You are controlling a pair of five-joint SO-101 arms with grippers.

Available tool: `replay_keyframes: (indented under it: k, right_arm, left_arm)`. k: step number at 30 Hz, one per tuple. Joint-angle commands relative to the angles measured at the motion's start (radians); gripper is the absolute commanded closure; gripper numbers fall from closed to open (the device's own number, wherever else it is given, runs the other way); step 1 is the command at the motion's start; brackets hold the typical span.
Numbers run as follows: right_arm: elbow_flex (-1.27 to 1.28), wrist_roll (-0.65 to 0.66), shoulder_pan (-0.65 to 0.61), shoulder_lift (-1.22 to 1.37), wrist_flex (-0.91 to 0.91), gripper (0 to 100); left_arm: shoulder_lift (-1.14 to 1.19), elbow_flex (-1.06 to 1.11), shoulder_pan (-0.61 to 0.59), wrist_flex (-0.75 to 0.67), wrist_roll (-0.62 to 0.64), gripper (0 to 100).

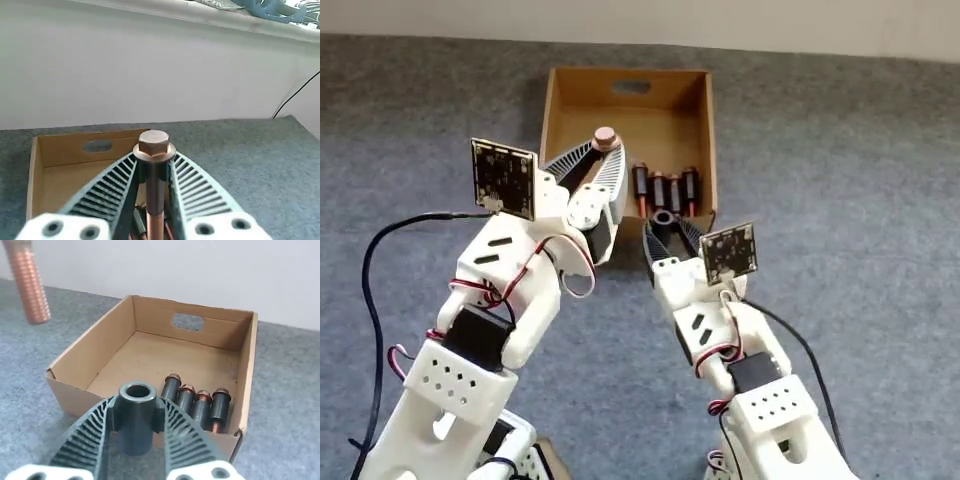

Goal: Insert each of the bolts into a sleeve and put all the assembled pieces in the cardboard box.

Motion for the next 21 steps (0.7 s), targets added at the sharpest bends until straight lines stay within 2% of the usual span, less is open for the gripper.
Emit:
replay_keyframes:
  k: [1,6,12,21]
  right_arm:
    - [0.001,0.021,-0.008,-0.091,-0.016,99.3]
    - [0.091,0.028,-0.007,-0.271,-0.016,99.3]
    - [0.179,0.028,-0.008,-0.427,-0.018,99.3]
    - [0.213,0.028,-0.008,-0.469,-0.018,99.3]
  left_arm:
    - [-0.019,-0.059,0.015,0.0,0.009,99]
    - [-0.012,-0.058,0.016,0.0,0.009,99]
    - [-0.012,-0.039,0.082,-0.002,0.009,99]
    - [-0.012,0.068,0.16,-0.167,0.008,99]
